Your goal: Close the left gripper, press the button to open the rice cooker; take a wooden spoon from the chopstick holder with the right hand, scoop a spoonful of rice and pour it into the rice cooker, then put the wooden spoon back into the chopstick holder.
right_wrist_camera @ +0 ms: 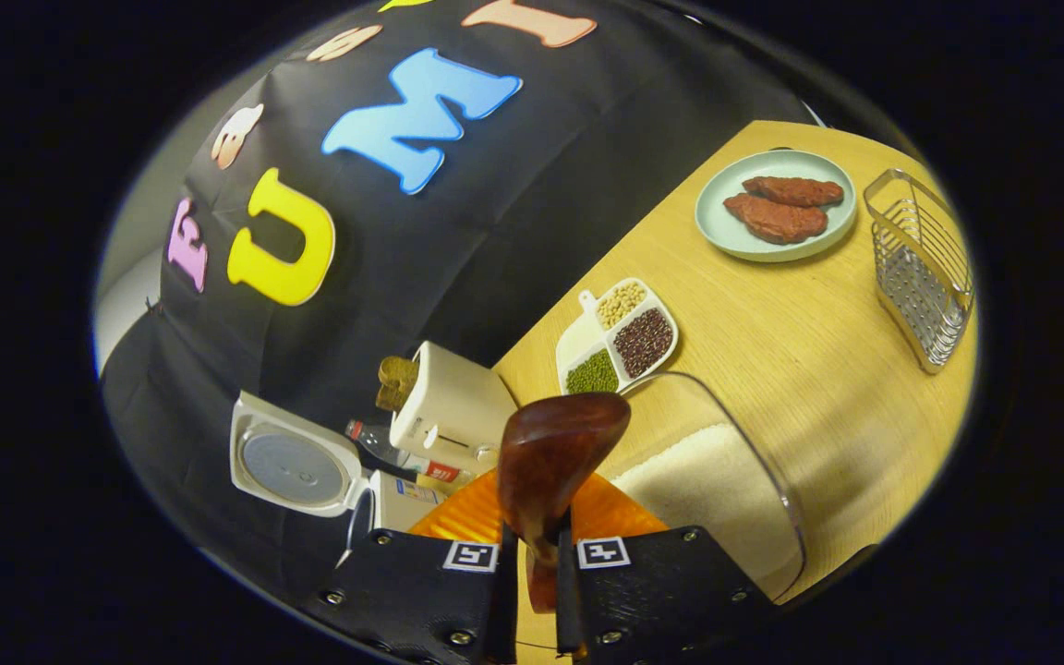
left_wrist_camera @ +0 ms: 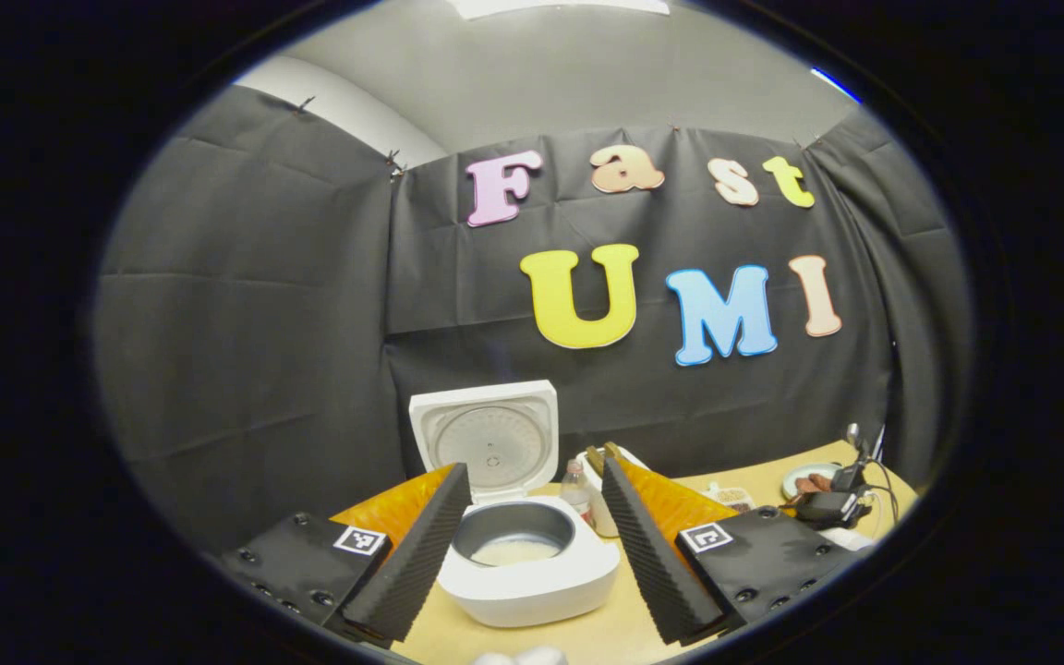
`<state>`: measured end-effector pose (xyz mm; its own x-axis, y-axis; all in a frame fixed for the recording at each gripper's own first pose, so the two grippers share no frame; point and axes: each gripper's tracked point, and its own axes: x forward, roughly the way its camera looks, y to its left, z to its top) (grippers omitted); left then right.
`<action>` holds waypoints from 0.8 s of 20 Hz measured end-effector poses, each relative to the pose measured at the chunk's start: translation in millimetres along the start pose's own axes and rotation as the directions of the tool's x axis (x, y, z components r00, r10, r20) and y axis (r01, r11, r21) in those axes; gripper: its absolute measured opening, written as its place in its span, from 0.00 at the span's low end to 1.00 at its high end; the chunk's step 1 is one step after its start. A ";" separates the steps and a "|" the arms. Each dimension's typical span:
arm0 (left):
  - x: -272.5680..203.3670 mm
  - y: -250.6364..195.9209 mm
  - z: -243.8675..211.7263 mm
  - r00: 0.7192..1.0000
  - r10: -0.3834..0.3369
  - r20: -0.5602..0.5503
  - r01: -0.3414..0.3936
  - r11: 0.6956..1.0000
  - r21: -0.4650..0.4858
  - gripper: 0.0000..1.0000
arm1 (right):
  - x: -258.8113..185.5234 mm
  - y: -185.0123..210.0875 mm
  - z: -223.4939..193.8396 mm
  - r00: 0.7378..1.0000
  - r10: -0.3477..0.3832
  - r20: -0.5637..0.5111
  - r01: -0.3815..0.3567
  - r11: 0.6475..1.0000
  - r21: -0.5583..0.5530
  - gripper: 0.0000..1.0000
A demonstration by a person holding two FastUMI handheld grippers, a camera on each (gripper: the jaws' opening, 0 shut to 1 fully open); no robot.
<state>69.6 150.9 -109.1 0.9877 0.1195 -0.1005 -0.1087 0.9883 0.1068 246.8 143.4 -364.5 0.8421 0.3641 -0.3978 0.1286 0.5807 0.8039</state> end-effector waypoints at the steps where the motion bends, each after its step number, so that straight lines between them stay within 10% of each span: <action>1: -0.7 -1.1 1.3 1.000 -0.002 -0.002 0.002 1.000 -0.004 1.00 | -6.0 -1.8 9.9 1.000 0.005 0.024 -0.006 1.000 0.030 0.17; 16: -2.9 4.2 -3.7 1.000 -0.013 -0.010 0.012 1.000 -0.012 1.00 | -50.2 31.2 66.6 0.989 0.050 0.142 -0.064 0.993 0.098 0.16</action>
<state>65.8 155.0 -112.0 0.9879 0.1079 -0.1115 -0.0977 0.9908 0.0937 243.4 94.7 -290.0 0.9132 0.2856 -0.2907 0.1252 0.4821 0.8671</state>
